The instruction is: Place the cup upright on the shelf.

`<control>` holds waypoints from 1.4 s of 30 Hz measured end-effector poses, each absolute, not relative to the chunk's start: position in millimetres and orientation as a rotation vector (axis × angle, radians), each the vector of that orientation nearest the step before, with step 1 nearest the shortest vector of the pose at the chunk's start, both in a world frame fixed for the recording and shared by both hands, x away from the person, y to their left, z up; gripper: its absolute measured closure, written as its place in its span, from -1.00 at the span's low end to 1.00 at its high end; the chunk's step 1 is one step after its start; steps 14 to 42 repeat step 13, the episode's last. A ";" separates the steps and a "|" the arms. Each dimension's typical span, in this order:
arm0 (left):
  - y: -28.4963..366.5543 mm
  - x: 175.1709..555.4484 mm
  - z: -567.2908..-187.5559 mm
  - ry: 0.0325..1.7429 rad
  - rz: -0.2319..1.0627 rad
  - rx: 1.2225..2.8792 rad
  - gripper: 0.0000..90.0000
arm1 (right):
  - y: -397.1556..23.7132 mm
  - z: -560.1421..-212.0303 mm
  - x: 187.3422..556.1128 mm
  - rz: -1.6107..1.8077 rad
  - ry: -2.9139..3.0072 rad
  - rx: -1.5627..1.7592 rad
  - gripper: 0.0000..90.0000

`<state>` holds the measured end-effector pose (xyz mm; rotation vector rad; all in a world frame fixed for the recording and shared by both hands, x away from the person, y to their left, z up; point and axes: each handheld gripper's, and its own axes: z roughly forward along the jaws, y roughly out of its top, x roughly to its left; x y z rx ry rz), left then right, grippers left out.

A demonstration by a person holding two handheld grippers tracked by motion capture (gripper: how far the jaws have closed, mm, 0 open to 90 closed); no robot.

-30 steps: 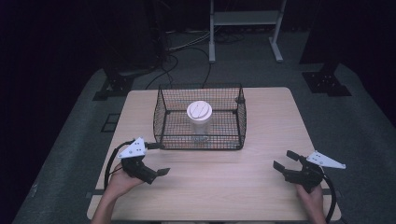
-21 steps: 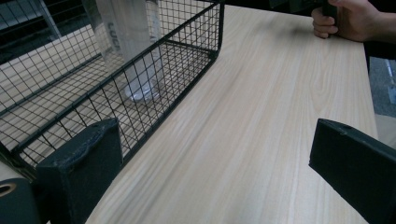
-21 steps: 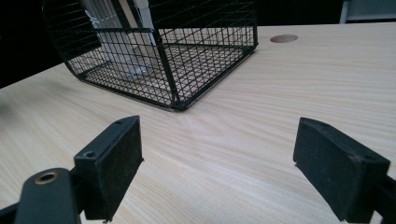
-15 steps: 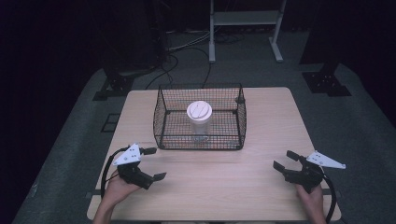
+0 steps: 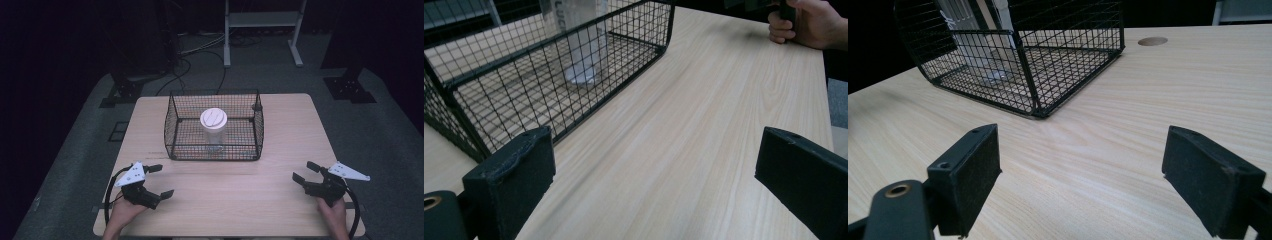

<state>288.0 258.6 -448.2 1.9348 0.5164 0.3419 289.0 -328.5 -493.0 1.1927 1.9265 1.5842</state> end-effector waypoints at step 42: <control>263.6 282.4 -458.8 0.549 0.360 1.932 -0.96 | -330.5 -493.0 290.2 1.596 1.928 1.200 -0.68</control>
